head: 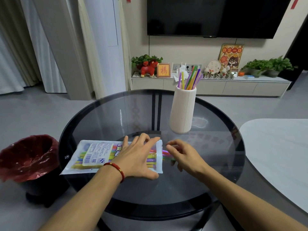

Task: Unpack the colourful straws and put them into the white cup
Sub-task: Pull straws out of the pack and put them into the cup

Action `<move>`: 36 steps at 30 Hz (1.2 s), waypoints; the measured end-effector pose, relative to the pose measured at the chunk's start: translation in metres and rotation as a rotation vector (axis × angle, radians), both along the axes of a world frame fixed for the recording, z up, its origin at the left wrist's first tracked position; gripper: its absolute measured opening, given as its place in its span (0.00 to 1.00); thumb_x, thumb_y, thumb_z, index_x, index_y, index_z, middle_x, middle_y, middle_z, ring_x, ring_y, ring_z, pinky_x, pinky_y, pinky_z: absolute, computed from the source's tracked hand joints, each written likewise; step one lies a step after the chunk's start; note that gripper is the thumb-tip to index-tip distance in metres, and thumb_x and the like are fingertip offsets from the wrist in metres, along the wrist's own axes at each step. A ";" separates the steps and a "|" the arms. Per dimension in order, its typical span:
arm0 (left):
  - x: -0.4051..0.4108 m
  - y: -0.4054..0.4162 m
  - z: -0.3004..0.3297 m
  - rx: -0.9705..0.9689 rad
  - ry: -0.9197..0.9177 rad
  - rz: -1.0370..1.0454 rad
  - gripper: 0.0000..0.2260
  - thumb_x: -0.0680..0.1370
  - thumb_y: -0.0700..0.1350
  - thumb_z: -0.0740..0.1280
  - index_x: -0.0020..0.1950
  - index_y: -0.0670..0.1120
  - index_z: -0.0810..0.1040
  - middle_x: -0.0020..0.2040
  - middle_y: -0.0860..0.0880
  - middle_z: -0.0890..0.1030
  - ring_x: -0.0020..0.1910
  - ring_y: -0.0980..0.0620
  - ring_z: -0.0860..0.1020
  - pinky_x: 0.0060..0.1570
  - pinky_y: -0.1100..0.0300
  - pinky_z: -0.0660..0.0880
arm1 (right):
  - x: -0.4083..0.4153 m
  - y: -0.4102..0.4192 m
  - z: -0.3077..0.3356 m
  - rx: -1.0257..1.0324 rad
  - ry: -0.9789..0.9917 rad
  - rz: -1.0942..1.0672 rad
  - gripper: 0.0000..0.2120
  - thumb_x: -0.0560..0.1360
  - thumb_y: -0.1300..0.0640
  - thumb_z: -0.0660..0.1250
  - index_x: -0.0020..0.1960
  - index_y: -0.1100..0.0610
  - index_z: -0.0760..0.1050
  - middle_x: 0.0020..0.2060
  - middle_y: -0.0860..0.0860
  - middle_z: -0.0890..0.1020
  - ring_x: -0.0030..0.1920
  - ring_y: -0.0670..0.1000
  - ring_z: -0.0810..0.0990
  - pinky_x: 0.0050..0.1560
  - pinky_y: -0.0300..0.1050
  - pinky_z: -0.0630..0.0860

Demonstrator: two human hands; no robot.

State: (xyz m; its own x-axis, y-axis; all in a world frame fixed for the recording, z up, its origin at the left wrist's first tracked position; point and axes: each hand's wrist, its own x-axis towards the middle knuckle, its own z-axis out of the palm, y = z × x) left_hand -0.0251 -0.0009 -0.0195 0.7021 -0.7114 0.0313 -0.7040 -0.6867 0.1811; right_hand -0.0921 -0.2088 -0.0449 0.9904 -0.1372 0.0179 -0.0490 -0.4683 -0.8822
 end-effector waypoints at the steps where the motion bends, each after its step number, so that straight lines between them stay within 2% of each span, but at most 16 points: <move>1: 0.000 0.000 0.000 -0.001 0.001 0.003 0.50 0.60 0.71 0.69 0.76 0.62 0.49 0.64 0.54 0.62 0.66 0.50 0.66 0.72 0.30 0.50 | 0.001 0.004 -0.002 0.080 -0.004 0.002 0.08 0.83 0.52 0.68 0.56 0.56 0.78 0.45 0.56 0.86 0.34 0.53 0.83 0.29 0.41 0.77; 3: 0.001 0.002 -0.001 0.016 0.002 0.011 0.49 0.60 0.71 0.68 0.76 0.65 0.48 0.64 0.54 0.61 0.66 0.49 0.66 0.72 0.30 0.50 | 0.003 0.007 -0.002 0.151 -0.045 -0.015 0.06 0.81 0.57 0.71 0.51 0.61 0.79 0.39 0.61 0.86 0.31 0.55 0.82 0.28 0.45 0.77; 5: 0.003 0.005 -0.002 0.032 0.006 0.032 0.48 0.60 0.71 0.68 0.75 0.68 0.47 0.64 0.53 0.61 0.65 0.49 0.66 0.71 0.30 0.50 | 0.005 0.001 0.002 0.182 -0.069 -0.047 0.06 0.80 0.60 0.72 0.48 0.63 0.81 0.35 0.61 0.86 0.29 0.54 0.79 0.28 0.44 0.76; 10: 0.013 0.013 -0.006 0.076 0.044 0.069 0.46 0.61 0.70 0.69 0.73 0.73 0.46 0.65 0.52 0.59 0.66 0.46 0.65 0.71 0.30 0.48 | 0.002 -0.023 0.005 0.263 -0.059 -0.123 0.06 0.78 0.63 0.74 0.45 0.65 0.85 0.34 0.64 0.86 0.29 0.53 0.77 0.29 0.42 0.77; 12: 0.015 0.014 -0.007 0.097 0.065 0.068 0.46 0.61 0.69 0.69 0.73 0.73 0.46 0.66 0.51 0.58 0.68 0.46 0.63 0.71 0.30 0.47 | 0.002 -0.028 0.003 0.320 -0.048 -0.146 0.05 0.77 0.64 0.75 0.45 0.66 0.85 0.33 0.59 0.86 0.29 0.51 0.79 0.28 0.39 0.76; 15: 0.017 0.014 -0.011 0.111 0.060 0.068 0.45 0.62 0.69 0.69 0.73 0.71 0.48 0.69 0.50 0.56 0.71 0.44 0.61 0.71 0.29 0.45 | 0.002 -0.035 0.003 0.434 -0.002 -0.220 0.05 0.76 0.62 0.76 0.46 0.65 0.87 0.37 0.57 0.89 0.33 0.48 0.85 0.31 0.38 0.79; 17: 0.015 0.011 -0.012 0.116 0.085 0.081 0.46 0.62 0.75 0.66 0.74 0.71 0.47 0.76 0.49 0.52 0.76 0.43 0.55 0.71 0.28 0.41 | 0.003 -0.039 0.001 0.491 0.030 -0.237 0.05 0.76 0.61 0.77 0.45 0.63 0.87 0.39 0.58 0.89 0.35 0.49 0.86 0.32 0.38 0.79; 19: 0.012 0.004 -0.011 0.077 0.116 0.097 0.45 0.63 0.81 0.56 0.76 0.68 0.47 0.80 0.51 0.48 0.79 0.44 0.49 0.71 0.29 0.37 | 0.003 -0.041 0.000 0.526 0.039 -0.217 0.04 0.75 0.62 0.77 0.42 0.61 0.88 0.39 0.58 0.89 0.35 0.49 0.86 0.33 0.37 0.80; 20: 0.010 0.000 -0.011 0.040 0.114 0.099 0.43 0.65 0.81 0.52 0.77 0.66 0.49 0.81 0.52 0.48 0.79 0.47 0.49 0.72 0.30 0.37 | 0.003 -0.041 0.000 0.541 0.038 -0.203 0.04 0.75 0.63 0.77 0.41 0.60 0.88 0.39 0.58 0.89 0.34 0.49 0.86 0.33 0.37 0.81; 22: 0.007 -0.008 -0.012 -0.031 0.083 0.096 0.36 0.72 0.76 0.49 0.78 0.63 0.54 0.80 0.53 0.52 0.79 0.51 0.51 0.73 0.32 0.39 | 0.004 -0.041 0.001 0.574 0.034 -0.187 0.05 0.74 0.64 0.78 0.39 0.59 0.88 0.38 0.57 0.89 0.35 0.49 0.86 0.34 0.37 0.81; 24: 0.006 -0.012 -0.014 -0.048 0.047 0.092 0.29 0.78 0.68 0.51 0.77 0.60 0.59 0.78 0.54 0.58 0.77 0.53 0.55 0.74 0.32 0.42 | 0.004 -0.042 0.002 0.621 0.038 -0.190 0.05 0.73 0.65 0.77 0.39 0.59 0.88 0.39 0.57 0.89 0.37 0.49 0.88 0.35 0.37 0.82; 28: 0.005 -0.017 -0.016 0.003 0.017 0.084 0.21 0.81 0.59 0.55 0.73 0.53 0.67 0.75 0.55 0.63 0.75 0.55 0.58 0.74 0.32 0.44 | 0.003 -0.042 0.002 0.797 0.138 -0.239 0.10 0.78 0.65 0.73 0.39 0.61 0.87 0.42 0.59 0.88 0.40 0.51 0.90 0.36 0.38 0.83; 32: 0.000 -0.025 -0.015 -0.025 -0.037 0.072 0.10 0.82 0.52 0.55 0.61 0.50 0.70 0.64 0.53 0.70 0.68 0.53 0.65 0.75 0.34 0.46 | 0.003 -0.036 0.008 1.032 0.129 -0.384 0.12 0.81 0.56 0.70 0.45 0.65 0.83 0.39 0.58 0.88 0.35 0.51 0.89 0.34 0.41 0.85; 34: -0.001 -0.028 -0.015 -0.037 -0.060 0.071 0.07 0.83 0.49 0.55 0.59 0.50 0.68 0.60 0.53 0.70 0.64 0.53 0.67 0.75 0.35 0.48 | 0.001 -0.030 0.009 1.041 0.089 -0.370 0.22 0.80 0.43 0.69 0.47 0.64 0.84 0.38 0.57 0.88 0.35 0.51 0.89 0.34 0.42 0.85; 36: -0.002 -0.029 -0.014 -0.041 -0.063 0.079 0.06 0.83 0.48 0.55 0.58 0.50 0.67 0.58 0.53 0.70 0.62 0.52 0.68 0.75 0.36 0.49 | -0.001 -0.021 0.008 1.038 0.071 -0.282 0.35 0.75 0.30 0.66 0.53 0.63 0.86 0.40 0.56 0.88 0.38 0.50 0.88 0.38 0.43 0.84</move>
State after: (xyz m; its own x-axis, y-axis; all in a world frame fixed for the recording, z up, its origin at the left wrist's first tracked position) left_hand -0.0273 -0.0301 -0.0338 0.7519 -0.6508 0.1054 -0.6586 -0.7337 0.1671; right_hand -0.0935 -0.2301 -0.0374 0.9149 -0.2754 -0.2951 -0.1051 0.5433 -0.8329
